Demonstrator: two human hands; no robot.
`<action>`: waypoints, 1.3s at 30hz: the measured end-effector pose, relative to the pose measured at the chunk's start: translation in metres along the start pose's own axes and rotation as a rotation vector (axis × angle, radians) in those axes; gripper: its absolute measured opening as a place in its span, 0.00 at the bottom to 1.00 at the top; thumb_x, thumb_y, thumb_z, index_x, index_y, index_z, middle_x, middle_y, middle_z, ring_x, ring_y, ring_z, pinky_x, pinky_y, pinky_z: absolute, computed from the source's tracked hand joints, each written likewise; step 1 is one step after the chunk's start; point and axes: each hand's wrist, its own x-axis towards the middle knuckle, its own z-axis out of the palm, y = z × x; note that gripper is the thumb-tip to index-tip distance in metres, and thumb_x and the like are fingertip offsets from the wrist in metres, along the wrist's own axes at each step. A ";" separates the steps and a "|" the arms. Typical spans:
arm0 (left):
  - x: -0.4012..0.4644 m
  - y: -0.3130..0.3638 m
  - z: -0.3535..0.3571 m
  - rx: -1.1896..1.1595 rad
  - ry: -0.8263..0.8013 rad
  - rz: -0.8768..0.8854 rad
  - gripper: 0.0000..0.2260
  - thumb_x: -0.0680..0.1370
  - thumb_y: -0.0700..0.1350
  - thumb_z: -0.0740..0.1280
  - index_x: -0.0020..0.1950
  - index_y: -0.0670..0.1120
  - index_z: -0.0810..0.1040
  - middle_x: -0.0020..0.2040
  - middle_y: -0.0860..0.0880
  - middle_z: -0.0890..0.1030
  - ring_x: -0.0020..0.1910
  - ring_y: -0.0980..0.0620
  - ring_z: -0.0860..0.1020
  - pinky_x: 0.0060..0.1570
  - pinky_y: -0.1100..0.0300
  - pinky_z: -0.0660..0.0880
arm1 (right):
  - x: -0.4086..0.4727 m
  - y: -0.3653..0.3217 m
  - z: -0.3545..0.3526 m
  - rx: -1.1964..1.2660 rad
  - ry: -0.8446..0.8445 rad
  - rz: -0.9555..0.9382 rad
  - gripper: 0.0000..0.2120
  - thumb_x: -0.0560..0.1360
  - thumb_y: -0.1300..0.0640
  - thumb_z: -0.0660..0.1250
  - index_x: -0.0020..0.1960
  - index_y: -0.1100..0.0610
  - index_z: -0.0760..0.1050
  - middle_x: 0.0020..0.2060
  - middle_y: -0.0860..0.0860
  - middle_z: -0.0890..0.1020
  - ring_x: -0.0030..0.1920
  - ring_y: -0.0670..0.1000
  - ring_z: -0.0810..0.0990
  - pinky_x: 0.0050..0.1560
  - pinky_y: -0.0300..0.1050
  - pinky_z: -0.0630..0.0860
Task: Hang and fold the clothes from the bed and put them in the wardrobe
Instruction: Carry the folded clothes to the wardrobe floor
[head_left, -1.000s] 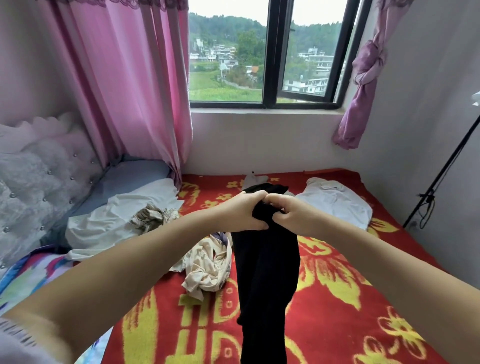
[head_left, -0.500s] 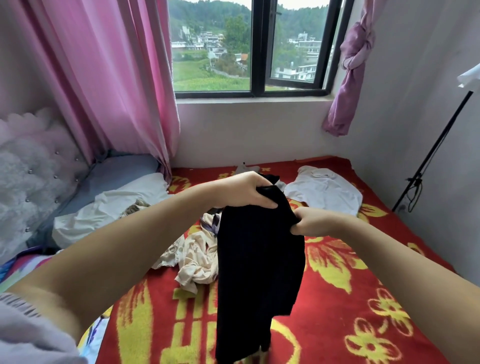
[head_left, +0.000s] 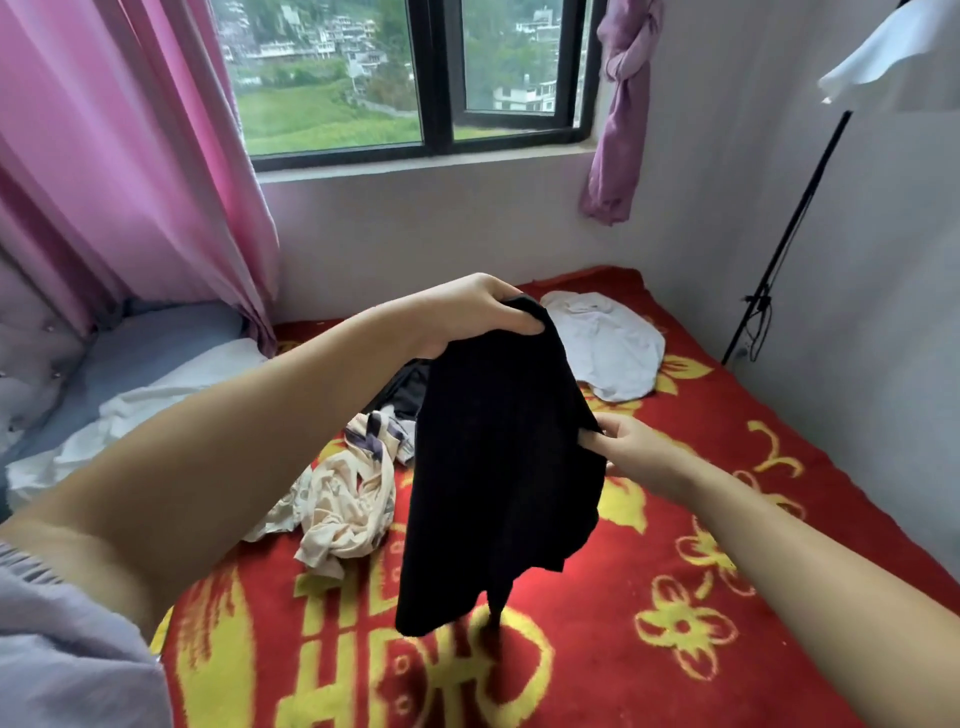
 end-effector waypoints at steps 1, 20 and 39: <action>0.005 0.004 0.002 0.014 -0.010 -0.015 0.03 0.75 0.45 0.70 0.44 0.49 0.84 0.38 0.50 0.85 0.36 0.52 0.84 0.31 0.63 0.77 | -0.001 0.004 -0.008 0.025 0.041 -0.022 0.13 0.76 0.40 0.65 0.54 0.45 0.81 0.45 0.52 0.83 0.45 0.54 0.82 0.50 0.51 0.79; 0.024 0.047 0.005 0.206 0.114 -0.181 0.11 0.73 0.49 0.73 0.49 0.44 0.83 0.44 0.47 0.85 0.42 0.50 0.84 0.43 0.57 0.82 | -0.001 0.050 -0.038 -0.618 0.369 -0.682 0.10 0.77 0.57 0.54 0.58 0.50 0.65 0.48 0.49 0.71 0.39 0.52 0.77 0.43 0.42 0.76; -0.005 0.048 -0.022 0.355 -0.043 -0.079 0.06 0.74 0.50 0.72 0.43 0.48 0.85 0.43 0.48 0.85 0.42 0.50 0.84 0.37 0.62 0.79 | 0.002 0.018 -0.024 -0.226 0.024 -0.131 0.06 0.76 0.53 0.68 0.52 0.48 0.79 0.48 0.44 0.83 0.49 0.42 0.82 0.47 0.36 0.77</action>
